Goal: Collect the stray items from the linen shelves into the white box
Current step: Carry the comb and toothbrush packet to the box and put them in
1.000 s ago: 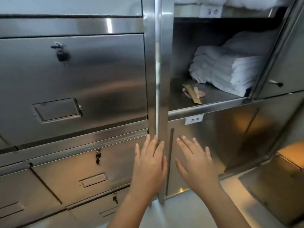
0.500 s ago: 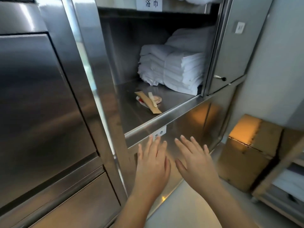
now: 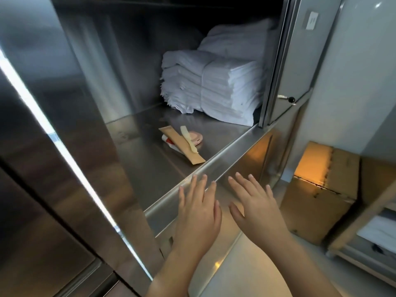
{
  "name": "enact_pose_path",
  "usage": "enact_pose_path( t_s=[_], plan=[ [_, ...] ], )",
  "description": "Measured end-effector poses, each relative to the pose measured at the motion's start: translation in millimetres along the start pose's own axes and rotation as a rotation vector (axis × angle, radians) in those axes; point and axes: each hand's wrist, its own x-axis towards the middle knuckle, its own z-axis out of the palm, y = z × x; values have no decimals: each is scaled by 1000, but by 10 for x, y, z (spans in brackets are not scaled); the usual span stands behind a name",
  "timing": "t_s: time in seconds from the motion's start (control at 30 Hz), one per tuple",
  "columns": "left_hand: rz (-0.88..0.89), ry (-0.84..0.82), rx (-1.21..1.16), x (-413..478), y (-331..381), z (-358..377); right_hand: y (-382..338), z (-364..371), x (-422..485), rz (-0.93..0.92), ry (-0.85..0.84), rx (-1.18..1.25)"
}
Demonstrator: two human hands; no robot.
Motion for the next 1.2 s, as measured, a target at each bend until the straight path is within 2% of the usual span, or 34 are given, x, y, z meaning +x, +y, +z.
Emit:
enact_pose_path(
  t_s=[0.2,0.63,0.93,1.07,1.2],
  plan=[
    [-75,67,9,461,-124,198,199,146,638,-108,15,38],
    [-415,198,170,1337,-272,604,547,379,2222,-556,10,83],
    [-538,140,257,1509,-420,682,428,592,2637,-791,123,161],
    [-568,157,246,1539,-420,702,359,691,2745,-857,56,136],
    [-578,181,271,1523,-442,762,304,750,2841,-924,83,122]
  ],
)
